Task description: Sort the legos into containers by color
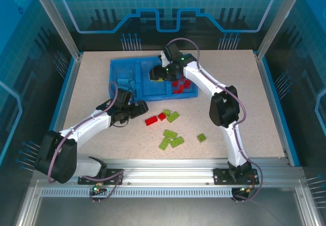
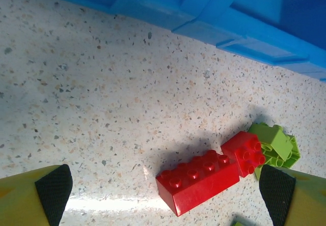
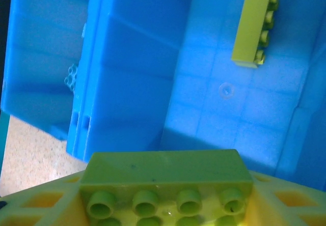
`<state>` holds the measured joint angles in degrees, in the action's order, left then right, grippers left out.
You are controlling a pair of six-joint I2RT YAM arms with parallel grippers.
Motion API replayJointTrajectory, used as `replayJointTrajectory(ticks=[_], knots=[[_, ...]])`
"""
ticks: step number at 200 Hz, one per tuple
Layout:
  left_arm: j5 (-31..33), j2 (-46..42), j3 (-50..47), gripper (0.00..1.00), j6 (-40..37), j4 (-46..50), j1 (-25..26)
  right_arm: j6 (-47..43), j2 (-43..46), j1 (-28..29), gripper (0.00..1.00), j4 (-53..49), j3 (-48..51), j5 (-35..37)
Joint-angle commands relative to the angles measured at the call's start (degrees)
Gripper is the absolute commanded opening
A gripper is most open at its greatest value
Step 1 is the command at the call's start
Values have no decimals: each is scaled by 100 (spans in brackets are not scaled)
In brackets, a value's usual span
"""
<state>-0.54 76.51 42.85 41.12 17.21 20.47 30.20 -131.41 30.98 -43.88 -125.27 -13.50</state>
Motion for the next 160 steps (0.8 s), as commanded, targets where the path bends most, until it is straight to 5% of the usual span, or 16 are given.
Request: replayJointTrajectory(ticks=[1, 36, 72, 160], knots=[[-228, 146, -78, 99, 302, -79, 103, 72, -339, 117, 76, -452, -397, 215], [-152, 263, 1, 99, 439, -35, 374, -114, -395, 204, 90, -347, -532, 52], [-80, 416, 208, 99, 458, 113, 575, -306, 29, 324, 92, -146, -285, -81], [-43, 922, 468, 99, -36, 290, 1006, -586, 2411, -143, 92, 815, 3169, 576]])
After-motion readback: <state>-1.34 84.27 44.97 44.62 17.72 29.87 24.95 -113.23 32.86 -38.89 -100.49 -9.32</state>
